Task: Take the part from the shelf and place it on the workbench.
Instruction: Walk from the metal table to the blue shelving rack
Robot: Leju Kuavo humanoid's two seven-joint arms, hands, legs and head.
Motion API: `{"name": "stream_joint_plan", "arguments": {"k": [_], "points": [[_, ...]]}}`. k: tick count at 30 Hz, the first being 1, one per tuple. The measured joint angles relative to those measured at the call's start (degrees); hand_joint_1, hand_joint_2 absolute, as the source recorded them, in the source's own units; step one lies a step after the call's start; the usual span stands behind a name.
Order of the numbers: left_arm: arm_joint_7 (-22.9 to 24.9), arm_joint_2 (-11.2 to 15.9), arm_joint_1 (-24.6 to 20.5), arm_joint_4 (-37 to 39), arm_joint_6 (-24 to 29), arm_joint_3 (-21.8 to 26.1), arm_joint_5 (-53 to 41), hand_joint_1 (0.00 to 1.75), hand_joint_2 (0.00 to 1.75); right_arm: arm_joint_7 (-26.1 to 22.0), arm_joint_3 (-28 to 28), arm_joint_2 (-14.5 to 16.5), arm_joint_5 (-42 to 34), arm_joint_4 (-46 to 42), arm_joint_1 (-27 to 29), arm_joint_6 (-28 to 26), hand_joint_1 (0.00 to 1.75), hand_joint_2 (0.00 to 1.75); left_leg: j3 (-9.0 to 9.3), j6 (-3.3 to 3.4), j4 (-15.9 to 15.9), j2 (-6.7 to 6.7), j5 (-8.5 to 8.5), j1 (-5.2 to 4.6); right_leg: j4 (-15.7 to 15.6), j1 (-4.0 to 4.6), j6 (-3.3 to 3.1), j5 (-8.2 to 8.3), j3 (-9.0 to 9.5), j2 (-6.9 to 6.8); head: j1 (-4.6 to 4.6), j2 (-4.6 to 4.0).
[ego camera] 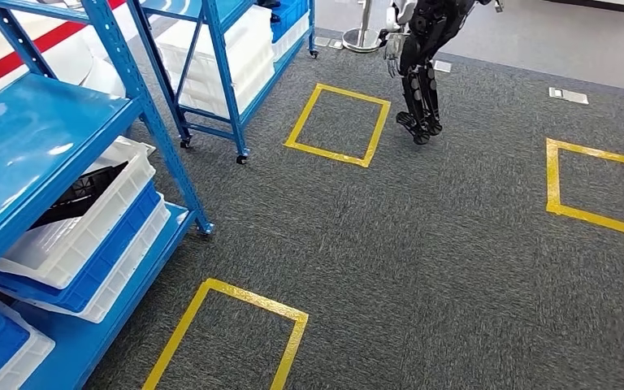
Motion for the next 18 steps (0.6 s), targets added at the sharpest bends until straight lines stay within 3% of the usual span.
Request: {"name": "stream_joint_plan", "arguments": {"k": [2,4,6,7,9,10,11,12,13,15,16,18], "points": [[-0.02,0.03,0.02,-0.01,0.02,0.00,-0.01,0.00,0.00,0.01,-0.07,0.00,0.13,0.03,-0.06,-0.01,0.00,0.00,-0.23,-0.82,0.14,-0.62,-0.04,-0.10,-2.92,0.07,-0.51,0.89,1.21,0.80,0.05,0.00],[-0.04,0.03,0.14,0.01,0.05,0.01,-0.01,0.00,0.00,0.03,-0.10,-0.04,0.23,0.04,-0.13,-0.02,0.00,0.00,-0.45,-1.45,0.12,-1.12,0.10,0.05,-2.95,0.23,-1.46,1.19,1.32,0.23,0.00,0.00],[-0.06,0.03,0.25,0.01,0.08,0.01,-0.01,0.00,0.00,0.05,-0.12,-0.03,0.24,0.04,-0.11,-0.03,0.00,0.00,-1.20,-1.87,1.53,-0.25,-0.92,0.31,-3.16,0.09,-2.21,1.53,1.41,-0.54,-0.13,0.00],[-0.08,0.03,0.24,0.01,0.09,0.01,-0.01,0.00,0.00,0.07,-0.13,0.00,0.24,0.04,-0.07,-0.04,0.00,0.00,-2.23,-2.05,3.76,0.69,-2.38,0.37,-3.26,0.07,-2.63,1.64,1.38,-0.99,-0.25,0.00],[-0.15,0.03,0.22,0.01,0.11,0.00,-0.03,0.00,0.00,0.07,-0.15,0.04,0.26,0.04,0.00,-0.06,0.00,0.00,-5.67,-2.35,11.17,2.60,-6.30,0.40,-3.24,0.45,-3.16,1.62,1.28,-1.96,-0.47,0.00],[-0.17,0.03,0.22,0.01,0.10,0.00,-0.05,0.00,0.00,0.08,-0.17,0.04,0.25,0.04,0.05,-0.07,0.00,0.00,-7.34,-2.44,14.75,2.99,-7.66,0.43,-3.23,0.66,-3.30,1.57,1.23,-2.51,-0.47,0.00],[-0.19,0.03,0.24,0.01,0.11,0.01,-0.09,0.00,0.00,0.08,-0.19,0.03,0.22,0.04,0.09,-0.09,0.00,0.00,-8.24,-2.46,16.73,3.20,-7.99,0.45,-3.22,0.81,-3.37,1.52,1.21,-3.04,-0.46,0.00],[-0.19,0.03,0.27,0.01,0.11,0.01,-0.21,0.00,0.00,0.12,-0.23,0.02,0.18,0.04,0.11,-0.10,0.00,0.00,-7.99,-2.39,16.40,3.34,-7.19,0.46,-3.21,0.94,-3.44,1.46,1.25,-3.54,-0.46,0.00],[-0.19,0.03,0.28,0.01,0.12,0.02,-0.37,0.00,0.00,0.18,-0.28,0.04,0.12,0.04,0.11,-0.12,0.00,0.00,-6.50,-2.23,13.68,3.57,-5.47,0.45,-3.21,1.01,-3.50,1.41,1.35,-3.99,-0.46,0.00],[-0.19,0.04,0.19,0.01,0.13,0.02,-0.72,0.00,0.00,0.37,-0.45,0.11,0.02,0.04,0.03,-0.15,0.00,0.00,-2.18,-1.77,5.62,5.06,-2.16,0.21,-3.17,1.32,-3.48,1.26,1.54,-4.72,-0.48,0.00],[-0.19,0.05,0.07,0.01,0.13,0.01,-0.83,0.00,0.00,0.45,-0.54,0.14,-0.02,0.04,0.00,-0.16,0.00,0.00,-0.77,-1.52,2.80,5.76,-1.39,-0.01,-3.14,1.50,-3.37,1.19,1.55,-5.04,-0.43,0.00],[-0.18,0.05,-0.07,0.01,0.13,0.01,-0.98,0.00,0.00,0.56,-0.70,0.15,-0.03,0.04,-0.07,-0.17,0.00,0.00,-0.16,-1.11,0.93,6.11,-1.32,-0.56,-3.17,1.79,-3.00,1.09,1.52,-5.77,-0.37,0.00]]}}
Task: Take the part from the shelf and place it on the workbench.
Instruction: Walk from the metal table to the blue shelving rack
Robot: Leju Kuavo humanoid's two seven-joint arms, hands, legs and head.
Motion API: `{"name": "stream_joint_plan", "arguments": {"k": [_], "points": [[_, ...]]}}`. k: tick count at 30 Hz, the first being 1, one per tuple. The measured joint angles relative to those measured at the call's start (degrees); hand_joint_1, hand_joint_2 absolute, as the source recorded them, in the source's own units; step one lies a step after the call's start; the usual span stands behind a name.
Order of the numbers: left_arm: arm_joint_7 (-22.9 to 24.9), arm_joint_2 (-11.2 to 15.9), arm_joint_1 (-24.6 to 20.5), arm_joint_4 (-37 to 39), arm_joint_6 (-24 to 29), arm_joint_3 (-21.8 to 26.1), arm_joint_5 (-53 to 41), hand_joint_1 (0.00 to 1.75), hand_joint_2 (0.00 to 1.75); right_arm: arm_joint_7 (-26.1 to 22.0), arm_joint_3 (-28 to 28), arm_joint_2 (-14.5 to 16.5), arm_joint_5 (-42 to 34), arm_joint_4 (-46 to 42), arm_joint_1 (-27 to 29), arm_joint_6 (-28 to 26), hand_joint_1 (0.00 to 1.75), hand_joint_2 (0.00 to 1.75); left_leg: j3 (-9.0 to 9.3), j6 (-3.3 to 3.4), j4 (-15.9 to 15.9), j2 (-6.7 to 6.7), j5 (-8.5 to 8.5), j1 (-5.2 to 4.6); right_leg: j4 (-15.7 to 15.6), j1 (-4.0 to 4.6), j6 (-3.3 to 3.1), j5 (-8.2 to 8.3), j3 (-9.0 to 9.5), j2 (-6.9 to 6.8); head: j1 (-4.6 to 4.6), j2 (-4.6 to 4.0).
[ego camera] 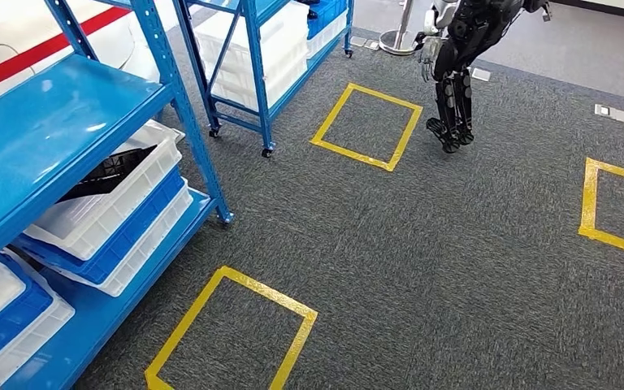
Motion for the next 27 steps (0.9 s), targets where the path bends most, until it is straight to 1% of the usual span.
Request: {"name": "stream_joint_plan", "arguments": {"k": [1,2,3,4,5,6,7,8,9,10,11,12,13,14,15,16,17,18,19,20,21,22,23,24,25,26,27], "points": [[0.00,0.01,0.02,0.00,0.01,-0.01,-0.04,0.00,0.00,0.03,-0.07,0.02,0.00,0.00,-0.06,-0.01,0.00,0.00,-0.09,0.31,-0.15,-0.53,0.16,-0.08,-0.10,0.01,0.23,0.01,0.08,-0.42,0.01,0.00],[0.01,0.02,0.06,0.00,0.02,-0.01,-0.08,0.00,0.00,0.05,-0.15,0.03,0.00,0.00,-0.09,-0.01,0.00,0.00,0.01,0.64,-0.47,-1.00,0.40,-0.02,0.08,-0.05,0.52,-0.17,0.01,-0.30,0.00,0.00],[0.02,0.02,0.09,0.00,0.03,0.00,-0.11,0.00,0.00,0.06,-0.23,0.04,0.01,0.00,-0.11,-0.02,0.00,0.00,0.16,1.03,-0.82,-1.46,0.69,0.10,0.90,-0.09,0.72,-0.74,-0.28,0.37,0.04,0.00],[0.03,0.03,0.07,0.00,0.04,0.01,-0.12,0.00,0.00,0.07,-0.31,0.05,0.01,0.00,-0.08,-0.02,0.00,0.00,0.28,1.39,-1.16,-1.87,0.98,0.28,2.85,-0.14,0.72,-1.83,-1.12,1.40,0.11,0.00],[0.04,0.03,0.02,0.00,0.05,0.01,-0.13,0.00,0.00,0.07,-0.38,0.03,0.01,0.01,-0.02,-0.03,0.00,0.00,0.35,1.65,-1.34,-2.31,1.19,0.42,6.01,-0.30,0.58,-3.37,-2.61,2.64,0.20,0.00],[0.05,0.03,0.00,0.00,0.05,0.01,-0.13,0.00,0.00,0.08,-0.42,0.01,0.01,0.01,0.03,-0.03,0.00,0.00,0.26,1.80,-1.36,-2.79,1.27,0.42,9.84,-0.37,0.39,-5.03,-4.38,3.45,0.27,0.00],[0.05,0.04,-0.01,0.00,0.06,0.00,-0.13,0.00,0.00,0.10,-0.44,-0.02,0.00,0.02,0.09,-0.03,0.00,0.00,0.18,1.85,-1.35,-3.31,1.29,0.40,13.46,-0.46,0.36,-6.33,-6.15,3.84,0.33,0.00],[0.06,0.05,0.02,0.00,0.06,0.00,-0.13,0.00,0.00,0.13,-0.46,-0.07,0.00,0.02,0.13,-0.03,0.00,0.00,0.15,1.85,-1.34,-3.88,1.31,0.38,15.69,-0.52,0.55,-6.90,-7.28,4.00,0.33,0.00],[0.07,0.05,0.06,0.00,0.06,0.00,-0.13,0.00,0.00,0.16,-0.47,-0.11,0.00,0.02,0.19,-0.03,0.00,0.00,0.17,1.82,-1.31,-4.48,1.33,0.38,15.65,-0.58,0.96,-6.49,-7.33,4.09,0.35,0.00],[0.08,0.05,0.09,0.00,0.06,0.01,-0.13,0.00,0.00,0.20,-0.48,-0.15,0.01,0.02,0.25,-0.03,0.00,0.00,0.23,1.77,-1.28,-5.10,1.35,0.40,13.43,-0.69,1.49,-5.25,-6.31,4.24,0.35,0.00],[0.09,0.04,0.10,0.00,0.06,0.01,-0.13,0.00,0.00,0.21,-0.48,-0.18,0.01,0.02,0.28,-0.03,0.00,0.00,0.31,1.69,-1.24,-5.71,1.36,0.43,9.32,-0.85,2.02,-3.43,-4.38,4.66,0.36,0.00],[0.10,0.04,0.10,0.00,0.06,0.01,-0.14,0.00,0.00,0.22,-0.48,-0.19,0.02,0.02,0.31,-0.03,0.00,0.00,0.37,1.52,-1.17,-6.26,1.34,0.37,5.22,-0.99,2.33,-1.78,-2.55,5.40,0.36,0.00],[0.11,0.03,0.09,0.00,0.06,0.01,-0.14,0.00,0.00,0.22,-0.48,-0.17,0.02,0.02,0.29,-0.03,0.00,0.00,0.37,1.27,-1.09,-6.71,1.29,0.30,2.08,-1.05,2.31,-0.59,-1.23,5.95,0.34,0.00],[0.13,0.03,0.09,0.00,0.06,0.01,-0.15,0.00,0.00,0.22,-0.48,-0.16,0.05,0.02,0.25,-0.04,0.00,0.00,0.32,0.95,-1.05,-7.05,1.25,0.22,0.21,-0.99,2.06,0.07,-0.44,6.38,0.32,0.00],[0.14,0.04,0.12,0.00,0.07,0.02,-0.15,0.00,0.00,0.22,-0.48,-0.15,0.09,0.02,0.17,-0.05,0.00,0.00,0.23,0.60,-1.07,-7.30,1.25,0.19,-0.18,-0.83,1.63,0.21,-0.29,6.47,0.29,0.00],[0.16,0.05,0.18,0.00,0.09,0.02,-0.15,0.00,0.00,0.22,-0.48,-0.12,0.16,0.02,0.08,-0.07,0.00,0.00,0.09,0.25,-1.12,-7.56,1.30,0.26,-0.33,-0.79,1.16,0.38,-0.16,6.10,0.27,0.00],[0.18,0.07,0.24,0.00,0.11,0.01,-0.14,0.00,0.00,0.22,-0.48,-0.10,0.26,0.02,0.01,-0.07,0.00,0.00,-0.05,-0.05,-1.05,-7.48,1.27,0.40,-0.41,-0.89,0.75,0.55,-0.03,5.78,0.25,0.00],[0.20,0.09,0.29,0.00,0.15,0.01,-0.14,0.00,0.00,0.22,-0.48,-0.06,0.37,0.02,-0.02,-0.07,0.00,0.00,-0.37,-0.33,-0.44,-6.72,0.79,0.50,-0.51,-1.04,0.37,0.71,0.01,5.41,0.18,0.00],[0.21,0.11,0.30,0.00,0.19,0.01,-0.13,0.00,0.00,0.22,-0.48,0.00,0.49,0.02,0.02,-0.07,0.00,0.00,-1.08,-0.60,1.16,-5.66,-0.33,0.57,-0.61,-1.20,-0.03,0.83,0.01,4.95,0.01,0.00],[0.22,0.12,0.28,0.00,0.22,0.01,-0.13,0.00,0.00,0.22,-0.48,0.04,0.60,0.02,0.11,-0.07,0.00,0.00,-2.34,-0.84,3.98,-4.44,-2.10,0.66,-0.65,-1.22,-0.32,0.86,-0.01,4.49,-0.13,0.00],[0.22,0.11,0.26,0.00,0.24,0.01,-0.13,0.00,0.00,0.23,-0.48,0.05,0.72,0.02,0.21,-0.07,0.00,0.00,-4.13,-1.08,7.87,-3.44,-4.21,0.70,-0.64,-1.11,-0.53,0.81,-0.04,3.96,-0.29,0.00],[0.22,0.11,0.25,0.00,0.26,0.01,-0.13,0.00,0.00,0.25,-0.48,0.05,0.79,0.02,0.29,-0.07,0.00,0.00,-6.00,-1.29,11.82,-3.06,-5.96,0.78,-0.64,-1.00,-0.69,0.75,-0.06,3.38,-0.37,0.00],[0.22,0.11,0.28,0.00,0.29,0.01,-0.13,0.00,0.00,0.28,-0.48,0.03,0.84,0.02,0.34,-0.07,0.00,0.00,-7.35,-1.41,14.60,-2.89,-6.79,0.83,-0.63,-0.90,-0.76,0.70,-0.07,2.81,-0.37,0.00],[0.22,0.11,0.32,0.00,0.33,0.01,-0.13,0.00,0.00,0.32,-0.48,0.01,0.87,0.02,0.35,-0.07,0.00,0.00,-7.68,-1.44,15.26,-2.76,-6.44,0.84,-0.62,-0.84,-0.83,0.64,-0.04,2.28,-0.39,0.00],[0.22,0.12,0.35,0.00,0.38,0.02,-0.13,0.00,0.00,0.36,-0.48,0.02,0.89,0.02,0.33,-0.07,0.00,0.00,-6.91,-1.37,13.71,-2.62,-5.12,0.84,-0.62,-0.79,-0.88,0.58,0.04,1.84,-0.40,0.00],[0.22,0.13,0.35,0.00,0.42,0.02,-0.13,0.00,0.00,0.38,-0.48,0.05,0.93,0.02,0.30,-0.07,0.00,0.00,-5.01,-1.17,10.04,-2.14,-3.09,0.81,-0.61,-0.75,-0.88,0.49,0.19,1.43,-0.41,0.00],[0.22,0.15,0.31,0.00,0.43,0.02,-0.13,0.00,0.00,0.40,-0.48,0.09,1.01,0.02,0.28,-0.07,0.00,0.00,-2.84,-0.89,5.83,-1.09,-1.43,0.68,-0.61,-0.65,-0.80,0.37,0.35,1.07,-0.41,0.00]]}}
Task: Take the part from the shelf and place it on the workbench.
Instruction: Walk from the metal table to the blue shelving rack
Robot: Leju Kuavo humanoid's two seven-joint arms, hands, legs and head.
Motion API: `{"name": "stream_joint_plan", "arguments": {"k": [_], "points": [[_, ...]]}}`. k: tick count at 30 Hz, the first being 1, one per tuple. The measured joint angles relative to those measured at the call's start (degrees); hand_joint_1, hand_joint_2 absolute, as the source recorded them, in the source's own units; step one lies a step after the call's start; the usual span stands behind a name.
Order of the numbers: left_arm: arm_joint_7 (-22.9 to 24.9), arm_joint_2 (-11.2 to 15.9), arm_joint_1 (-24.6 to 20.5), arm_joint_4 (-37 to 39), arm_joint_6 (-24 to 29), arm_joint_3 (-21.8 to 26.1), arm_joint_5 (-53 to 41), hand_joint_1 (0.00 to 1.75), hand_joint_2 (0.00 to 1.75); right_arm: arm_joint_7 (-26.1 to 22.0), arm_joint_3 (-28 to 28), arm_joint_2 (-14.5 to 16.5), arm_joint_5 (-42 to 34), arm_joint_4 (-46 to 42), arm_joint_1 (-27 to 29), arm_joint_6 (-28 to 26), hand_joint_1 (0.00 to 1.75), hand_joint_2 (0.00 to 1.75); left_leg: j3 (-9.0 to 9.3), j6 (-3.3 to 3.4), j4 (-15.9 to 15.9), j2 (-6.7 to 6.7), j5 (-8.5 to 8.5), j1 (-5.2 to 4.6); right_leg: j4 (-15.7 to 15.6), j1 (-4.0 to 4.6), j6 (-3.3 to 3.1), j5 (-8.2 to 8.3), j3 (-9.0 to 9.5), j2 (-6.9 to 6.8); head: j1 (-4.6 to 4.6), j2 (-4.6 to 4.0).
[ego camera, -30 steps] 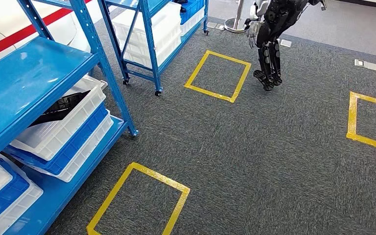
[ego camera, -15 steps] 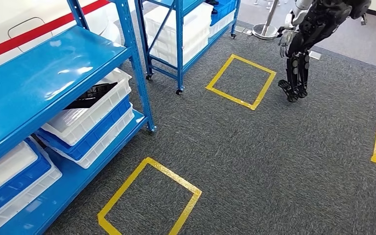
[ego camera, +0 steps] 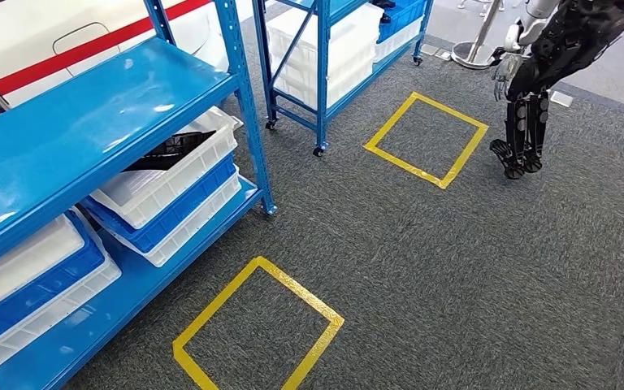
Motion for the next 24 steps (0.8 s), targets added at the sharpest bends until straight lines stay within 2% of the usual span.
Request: {"name": "stream_joint_plan", "arguments": {"k": [2,3,5,7,9,11,12,13,14,15,16,17,18,20,22,24], "points": [[-0.01,0.05,-0.18,0.00,-0.01,0.00,0.00,0.00,0.00,0.04,0.00,0.06,0.22,0.00,-0.03,0.00,0.00,0.00,2.84,0.59,-5.69,1.50,1.76,-0.41,0.04,0.40,0.37,-0.27,0.19,-0.68,0.05,0.00],[-0.02,0.07,-0.24,0.00,-0.02,0.00,0.00,0.00,0.00,0.07,0.00,0.08,0.30,0.00,-0.05,0.00,0.00,0.00,3.13,0.79,-6.44,1.68,1.71,-0.65,0.04,0.54,0.59,-0.38,0.24,-1.04,0.09,0.00],[-0.02,0.08,-0.24,0.00,-0.02,-0.01,0.00,0.00,0.00,0.11,0.00,0.14,0.37,-0.01,-0.16,-0.01,0.00,0.00,3.13,1.35,-6.80,0.53,1.98,-0.72,-0.01,0.72,1.09,-0.57,0.32,-1.79,0.09,0.00],[-0.02,0.05,-0.22,0.01,-0.02,-0.01,0.00,0.00,0.00,0.16,0.00,0.19,0.38,-0.02,-0.25,-0.03,0.00,0.00,3.46,2.07,-7.50,-0.46,2.50,-0.45,1.77,0.69,1.39,-1.78,-0.32,-0.59,0.16,0.00],[-0.02,0.03,-0.27,0.01,-0.02,0.00,0.00,0.00,0.00,0.19,0.00,0.17,0.39,-0.01,-0.22,-0.04,0.00,0.00,3.58,2.49,-7.83,-1.35,2.81,-0.24,7.93,0.40,1.14,-4.78,-3.12,1.87,0.36,0.00],[-0.02,0.04,-0.27,0.00,-0.02,0.00,0.00,0.00,0.00,0.23,0.00,0.09,0.39,0.00,-0.15,-0.05,0.00,0.00,3.45,2.56,-7.81,-2.49,2.85,-0.19,15.28,0.22,1.12,-7.45,-6.79,2.90,0.49,0.00],[-0.02,0.03,-0.23,0.00,-0.02,0.00,0.00,0.00,0.00,0.27,0.00,0.02,0.39,0.00,-0.12,-0.05,0.00,0.00,3.46,2.55,-7.78,-3.14,2.86,-0.18,16.69,0.11,1.49,-7.55,-7.58,3.01,0.50,0.00],[-0.01,0.03,-0.19,0.01,-0.02,0.00,0.00,0.00,0.00,0.32,0.00,-0.06,0.39,0.00,-0.06,-0.05,0.00,0.00,3.55,2.52,-7.75,-3.82,2.85,-0.15,15.63,-0.02,2.07,-6.60,-7.17,3.10,0.52,0.00],[-0.01,0.02,-0.16,0.01,-0.01,0.00,0.00,0.00,0.00,0.35,0.00,-0.12,0.42,0.00,-0.01,-0.04,0.00,0.00,3.67,2.43,-7.71,-4.51,2.82,-0.10,12.22,-0.24,2.74,-4.81,-5.64,3.39,0.52,0.00],[0.00,0.01,-0.16,0.02,0.00,0.00,0.00,0.00,0.00,0.39,0.00,-0.14,0.49,0.01,0.03,-0.04,0.00,0.00,3.67,2.23,-7.60,-5.13,2.76,-0.12,7.74,-0.55,3.32,-2.89,-3.70,4.27,0.57,0.00],[0.01,0.01,-0.18,0.02,0.05,0.00,0.00,0.00,0.00,0.42,0.00,-0.12,0.59,0.02,0.05,-0.04,0.00,0.00,3.63,1.93,-7.39,-5.70,2.63,-0.20,3.98,-0.77,3.52,-1.36,-2.16,5.03,0.59,0.00],[0.02,0.02,-0.20,0.02,0.13,0.00,0.00,0.00,0.00,0.45,0.00,-0.10,0.75,0.03,0.04,-0.03,0.00,0.00,3.50,1.59,-7.21,-6.12,2.53,-0.30,1.51,-0.89,3.44,-0.44,-1.15,5.64,0.55,0.00],[0.03,0.03,-0.20,0.02,0.21,0.01,0.00,0.00,0.00,0.47,0.00,-0.09,0.89,0.04,-0.01,-0.01,0.00,0.00,3.30,1.25,-7.09,-6.43,2.47,-0.38,0.58,-0.86,3.10,-0.15,-0.81,6.00,0.50,0.00],[0.07,0.05,-0.11,0.02,0.37,0.03,0.03,0.00,0.00,0.53,0.00,-0.09,1.14,0.04,-0.15,0.04,0.00,0.00,3.09,0.70,-7.10,-6.96,2.55,-0.22,0.58,-0.72,2.22,0.03,-0.70,5.29,0.36,0.00],[0.09,0.10,-0.01,0.02,0.49,0.11,0.07,0.00,0.00,0.60,0.00,-0.04,1.34,0.04,-0.22,0.09,0.00,0.00,2.42,0.21,-5.73,-5.64,1.58,-0.05,0.40,-0.91,1.40,0.29,-0.60,4.48,0.17,0.00],[0.10,0.12,-0.03,0.02,0.56,0.21,0.09,0.00,0.00,0.63,0.00,0.02,1.55,0.04,-0.16,0.12,0.00,0.00,-0.14,-0.24,-0.11,-3.08,-1.77,0.02,0.29,-0.88,0.65,0.32,-0.57,3.45,-0.18,0.00]]}}
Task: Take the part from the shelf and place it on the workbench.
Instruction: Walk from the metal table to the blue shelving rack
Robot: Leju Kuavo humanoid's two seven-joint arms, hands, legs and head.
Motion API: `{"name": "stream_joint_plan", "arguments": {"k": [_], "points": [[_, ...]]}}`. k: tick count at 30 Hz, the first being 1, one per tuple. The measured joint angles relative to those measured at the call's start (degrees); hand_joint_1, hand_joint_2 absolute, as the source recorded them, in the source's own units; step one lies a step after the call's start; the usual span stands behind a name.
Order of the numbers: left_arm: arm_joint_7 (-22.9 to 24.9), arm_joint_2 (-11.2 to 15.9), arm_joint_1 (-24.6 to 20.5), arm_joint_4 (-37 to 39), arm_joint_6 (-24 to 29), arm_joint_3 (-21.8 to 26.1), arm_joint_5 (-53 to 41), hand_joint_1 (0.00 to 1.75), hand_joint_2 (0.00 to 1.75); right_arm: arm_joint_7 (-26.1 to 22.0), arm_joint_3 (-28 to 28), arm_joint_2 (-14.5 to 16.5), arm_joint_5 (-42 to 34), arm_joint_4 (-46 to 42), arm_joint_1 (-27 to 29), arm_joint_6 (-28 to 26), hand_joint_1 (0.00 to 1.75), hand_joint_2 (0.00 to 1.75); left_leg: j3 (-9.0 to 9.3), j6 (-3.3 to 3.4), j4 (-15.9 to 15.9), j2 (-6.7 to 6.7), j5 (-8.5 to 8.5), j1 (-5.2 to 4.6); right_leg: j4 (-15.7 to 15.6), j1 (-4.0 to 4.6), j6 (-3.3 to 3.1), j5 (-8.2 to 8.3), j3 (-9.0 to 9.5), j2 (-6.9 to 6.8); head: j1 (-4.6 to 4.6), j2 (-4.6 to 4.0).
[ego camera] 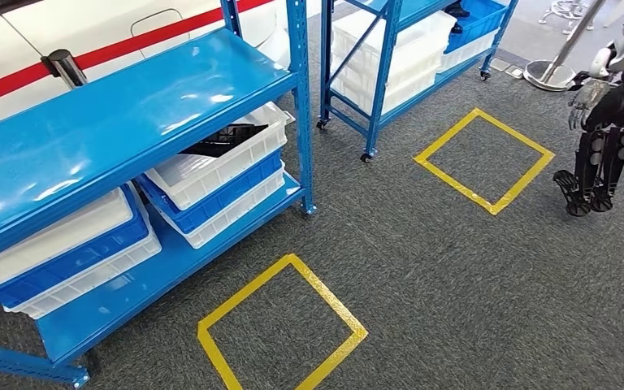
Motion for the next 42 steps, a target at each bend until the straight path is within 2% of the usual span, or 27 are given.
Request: {"name": "stream_joint_plan", "arguments": {"k": [2,3,4,6,8,10,12,13,15,17,18,19,20,22,23,25,27,29,31,32,33,34,35,36,38,40,42], "points": [[0.01,-0.02,-0.01,0.00,0.00,0.04,0.00,0.00,0.00,0.02,0.00,-0.01,0.15,0.00,0.12,0.01,0.00,0.00,-3.67,-0.32,7.68,1.16,-3.43,0.09,0.02,0.33,-0.44,-0.14,-0.02,-1.16,-0.17,0.00],[0.01,-0.03,0.03,0.00,-0.01,0.05,0.00,0.00,0.00,0.03,0.00,-0.05,0.19,0.00,0.17,0.01,0.00,0.00,-4.73,-0.37,9.81,1.33,-3.86,0.11,0.03,0.46,-0.53,-0.21,0.00,-1.71,-0.18,0.00],[0.00,-0.03,0.08,0.00,-0.01,0.07,0.00,0.00,0.00,0.04,0.00,-0.08,0.22,0.00,0.18,0.01,0.00,0.00,-4.74,-0.32,9.81,1.44,-3.19,0.12,0.03,0.56,-0.61,-0.28,0.07,-2.22,-0.19,0.00],[-0.02,-0.02,0.12,0.00,-0.04,0.09,0.00,0.00,0.00,0.04,0.00,-0.05,0.26,0.00,0.14,0.01,0.00,0.00,-1.52,0.13,3.53,2.23,0.56,0.05,0.03,0.73,-0.68,-0.43,0.34,-3.07,-0.20,0.00],[-0.07,0.01,-0.05,-0.01,-0.07,0.10,0.00,0.00,0.00,0.04,0.00,-0.02,0.32,0.00,0.13,0.01,0.00,0.00,2.16,0.78,-3.75,4.09,3.12,-0.40,0.08,1.15,-0.47,-0.66,0.53,-3.76,-0.16,0.00],[-0.11,0.03,-0.19,-0.01,-0.10,0.10,0.00,0.00,0.00,0.03,0.00,-0.03,0.34,0.00,0.11,0.01,0.00,0.00,3.12,1.30,-6.09,4.75,3.35,-0.90,0.08,1.46,-0.08,-0.82,0.57,-4.52,-0.11,0.00],[-0.13,0.02,-0.13,-0.01,-0.14,0.13,0.00,0.00,0.00,0.02,0.00,-0.01,0.35,0.00,0.00,0.01,0.00,0.00,3.22,1.95,-6.64,3.69,3.76,-0.85,0.07,1.55,0.40,-1.00,0.70,-5.14,-0.12,0.00],[-0.13,0.00,-0.09,-0.01,-0.16,0.14,0.00,0.00,0.00,0.02,0.00,0.00,0.36,0.00,-0.04,0.01,0.00,0.00,3.44,2.32,-7.10,3.21,4.05,-0.72,0.66,1.56,0.59,-1.46,0.54,-4.67,-0.10,0.00],[-0.13,-0.04,-0.13,-0.01,-0.19,0.14,0.00,0.00,0.00,0.02,0.00,-0.02,0.35,0.00,-0.03,0.01,0.00,0.00,3.77,2.95,-7.85,2.30,4.65,-0.32,5.31,1.43,0.50,-3.94,-1.55,-2.45,0.01,0.00],[-0.13,-0.05,-0.18,-0.01,-0.21,0.14,0.00,0.00,0.00,0.02,0.00,-0.10,0.35,0.00,0.07,0.01,0.00,0.00,3.60,3.18,-7.90,1.24,4.82,-0.32,13.35,1.08,0.31,-7.17,-5.45,-0.72,0.13,0.00],[-0.13,-0.06,-0.15,0.00,-0.22,0.15,0.00,0.00,0.00,0.02,0.00,-0.17,0.36,0.00,0.11,0.01,0.00,0.00,3.56,3.19,-7.88,0.64,4.85,-0.31,16.30,0.92,0.53,-7.98,-6.95,-0.46,0.18,0.00],[-0.13,-0.06,-0.09,0.00,-0.24,0.15,0.00,0.00,0.00,0.02,0.00,-0.25,0.35,0.00,0.17,0.01,0.00,0.00,3.60,3.16,-7.86,0.03,4.86,-0.27,17.02,0.78,1.00,-7.78,-7.37,-0.38,0.18,0.00],[-0.13,-0.07,-0.05,0.00,-0.24,0.16,0.00,0.00,0.00,0.03,0.00,-0.30,0.35,0.00,0.23,0.01,0.00,0.00,3.69,3.09,-7.83,-0.62,4.86,-0.20,15.27,0.61,1.65,-6.59,-6.59,-0.30,0.19,0.00],[-0.13,-0.10,-0.04,0.00,-0.25,0.15,0.00,0.00,0.00,0.03,0.00,-0.37,0.34,0.01,0.30,0.01,0.00,0.00,3.77,2.69,-7.62,-1.84,4.81,-0.11,7.13,0.08,2.92,-3.01,-2.97,0.70,0.24,0.00],[-0.13,-0.11,-0.06,0.00,-0.25,0.15,0.00,0.00,0.00,0.03,0.00,-0.37,0.34,0.02,0.29,0.01,0.00,0.00,3.68,2.32,-7.38,-2.37,4.68,-0.19,3.47,-0.14,3.07,-1.57,-1.50,1.30,0.26,0.00],[-0.13,-0.10,-0.07,0.00,-0.25,0.15,0.00,0.00,0.00,0.00,0.00,-0.37,0.35,0.03,0.17,0.01,0.00,0.00,3.37,1.53,-7.04,-3.05,4.40,-0.34,0.28,-0.18,2.43,-0.57,-0.46,2.02,0.21,0.00],[-0.13,-0.08,0.06,0.00,-0.25,0.17,0.00,0.00,0.00,-0.06,0.00,-0.35,0.33,0.02,-0.01,0.01,0.00,0.00,3.18,0.93,-6.94,-3.33,4.26,-0.11,0.21,-0.11,1.30,-0.41,-0.18,1.39,0.12,0.00],[-0.13,-0.06,0.16,0.00,-0.24,0.21,0.00,0.00,0.00,-0.11,0.00,-0.26,0.31,0.03,-0.02,0.01,0.00,0.00,2.27,0.40,-4.88,-1.79,2.88,0.12,0.08,-0.26,0.50,-0.16,0.15,0.63,-0.04,0.00],[-0.13,-0.07,0.09,0.00,-0.23,0.23,0.00,0.00,0.00,-0.13,0.00,-0.19,0.30,0.04,0.12,0.01,0.00,0.00,-0.66,-0.05,1.50,0.43,-0.77,0.19,0.05,-0.14,0.03,-0.14,0.15,-0.32,-0.34,0.00],[-0.13,-0.08,0.05,0.00,-0.24,0.24,0.00,0.00,0.00,-0.13,0.00,-0.17,0.31,0.04,0.18,0.01,0.00,0.00,-2.63,-0.24,5.59,1.00,-2.68,0.25,0.06,0.00,-0.16,-0.21,0.14,-0.86,-0.45,0.00],[-0.13,-0.09,0.05,0.00,-0.24,0.25,0.00,0.00,0.00,-0.13,0.00,-0.18,0.31,0.04,0.22,0.01,0.00,0.00,-4.19,-0.34,8.75,1.21,-3.75,0.30,0.07,0.12,-0.26,-0.29,0.15,-1.38,-0.46,0.01],[-0.13,-0.09,0.08,0.00,-0.24,0.26,0.01,0.00,0.00,-0.15,0.00,-0.19,0.31,0.04,0.23,0.01,0.00,0.00,-4.90,-0.34,10.08,1.35,-3.73,0.34,0.07,0.21,-0.36,-0.37,0.20,-1.87,-0.47,0.01],[-0.14,-0.09,0.12,0.00,-0.23,0.28,0.01,0.00,0.00,-0.20,0.00,-0.18,0.32,0.03,0.21,0.00,0.00,0.00,-4.52,-0.26,9.18,1.48,-2.62,0.36,0.08,0.27,-0.45,-0.46,0.30,-2.33,-0.48,0.01],[-0.18,-0.08,0.13,0.00,-0.23,0.30,0.02,0.00,0.00,-0.27,0.00,-0.16,0.34,0.03,0.18,-0.01,0.00,0.00,-3.04,-0.06,6.13,1.78,-0.70,0.34,0.07,0.31,-0.47,-0.57,0.45,-2.72,-0.49,0.01],[-0.29,-0.07,0.01,0.00,-0.23,0.33,0.02,0.00,0.00,-0.43,0.00,-0.12,0.43,0.03,0.13,-0.09,0.00,0.00,0.94,0.58,-1.87,3.64,2.82,0.04,0.12,0.60,-0.26,-0.86,0.77,-3.38,-0.48,0.00],[-0.42,-0.06,-0.20,0.00,-0.24,0.34,0.01,0.00,0.00,-0.48,0.00,-0.11,0.52,0.03,0.12,-0.27,0.00,0.00,2.75,1.11,-5.78,4.94,3.77,-0.46,0.14,0.99,0.19,-1.16,0.92,-4.08,-0.43,0.00],[-0.46,-0.05,-0.26,0.00,-0.25,0.35,-0.03,0.00,0.00,-0.46,-0.01,-0.10,0.64,0.03,0.03,-0.48,0.00,0.00,2.78,1.57,-6.28,4.05,3.81,-0.67,-0.04,1.19,0.74,-1.33,1.11,-4.94,-0.40,0.00]]}}
